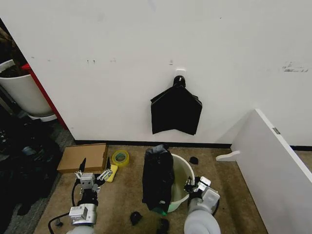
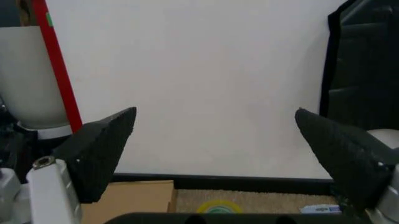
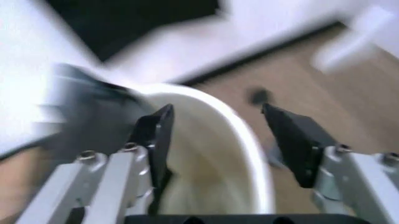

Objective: Place the garbage bag over the trash bin.

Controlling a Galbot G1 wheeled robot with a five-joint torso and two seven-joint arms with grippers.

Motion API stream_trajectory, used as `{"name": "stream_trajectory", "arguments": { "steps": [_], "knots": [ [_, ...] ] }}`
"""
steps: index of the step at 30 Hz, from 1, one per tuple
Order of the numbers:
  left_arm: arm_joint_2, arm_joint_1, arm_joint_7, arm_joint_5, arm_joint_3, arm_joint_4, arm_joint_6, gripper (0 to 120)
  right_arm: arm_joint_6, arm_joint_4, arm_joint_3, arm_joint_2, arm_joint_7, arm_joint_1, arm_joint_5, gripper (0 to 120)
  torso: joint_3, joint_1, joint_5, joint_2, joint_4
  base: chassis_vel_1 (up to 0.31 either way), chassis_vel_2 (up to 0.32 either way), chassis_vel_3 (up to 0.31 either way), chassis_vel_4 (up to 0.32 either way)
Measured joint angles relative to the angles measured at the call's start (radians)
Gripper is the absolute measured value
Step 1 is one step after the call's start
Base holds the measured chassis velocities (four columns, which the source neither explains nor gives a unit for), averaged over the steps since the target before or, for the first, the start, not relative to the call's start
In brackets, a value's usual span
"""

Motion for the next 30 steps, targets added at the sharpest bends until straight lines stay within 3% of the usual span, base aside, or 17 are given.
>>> {"name": "stream_trajectory", "arguments": {
  "steps": [3, 6, 12, 17, 22, 24, 30],
  "knots": [
    [-0.001, 0.000, -0.002, 0.005, 0.005, 0.003, 0.000, 100, -0.028, 0.043, 0.002, -0.036, -0.104, -0.005, 0.003, 66, 0.000, 0.000, -0.0001, 0.000, 0.0001, 0.000, 0.000, 0.000, 0.000],
    [-0.003, 0.002, -0.005, 0.013, 0.011, 0.003, 0.000, 100, -0.129, 0.074, -0.002, -0.075, -0.204, 0.024, 0.012, 79, 0.000, 0.000, 0.0000, 0.000, 0.0002, 0.000, 0.000, 0.000, 0.000],
    [-0.004, 0.000, -0.006, 0.018, 0.015, 0.005, 0.002, 100, -0.320, 0.024, -0.010, -0.069, -0.218, 0.106, 0.067, 97, 0.000, 0.000, 0.0001, 0.000, 0.0003, 0.000, 0.000, 0.000, 0.000],
    [-0.003, -0.010, -0.007, 0.019, 0.026, 0.014, 0.007, 100, -0.345, -0.037, -0.011, -0.055, -0.206, 0.124, 0.073, 83, 0.000, 0.000, 0.0001, 0.000, 0.0003, 0.000, 0.000, 0.000, 0.000],
    [-0.002, -0.015, -0.004, 0.010, 0.066, 0.013, 0.035, 100, -0.342, -0.061, 0.010, -0.064, -0.213, 0.124, 0.067, 59, 0.000, 0.000, -0.0001, 0.000, 0.0002, 0.000, 0.000, 0.000, 0.000],
    [0.001, -0.016, -0.001, 0.001, 0.076, 0.010, 0.043, 100, -0.338, -0.066, 0.015, -0.068, -0.225, 0.123, 0.058, 56, 0.000, 0.000, 0.0000, 0.000, 0.0003, 0.000, 0.000, 0.000, 0.000],
    [0.026, -0.025, 0.091, -0.039, 0.149, 0.007, 0.098, 100, -0.327, -0.101, 0.039, -0.098, -0.326, 0.114, 0.003, 32, 0.000, 0.000, 0.0002, 0.000, 0.0001, 0.000, 0.000, 0.000, 0.000]
  ]
}}
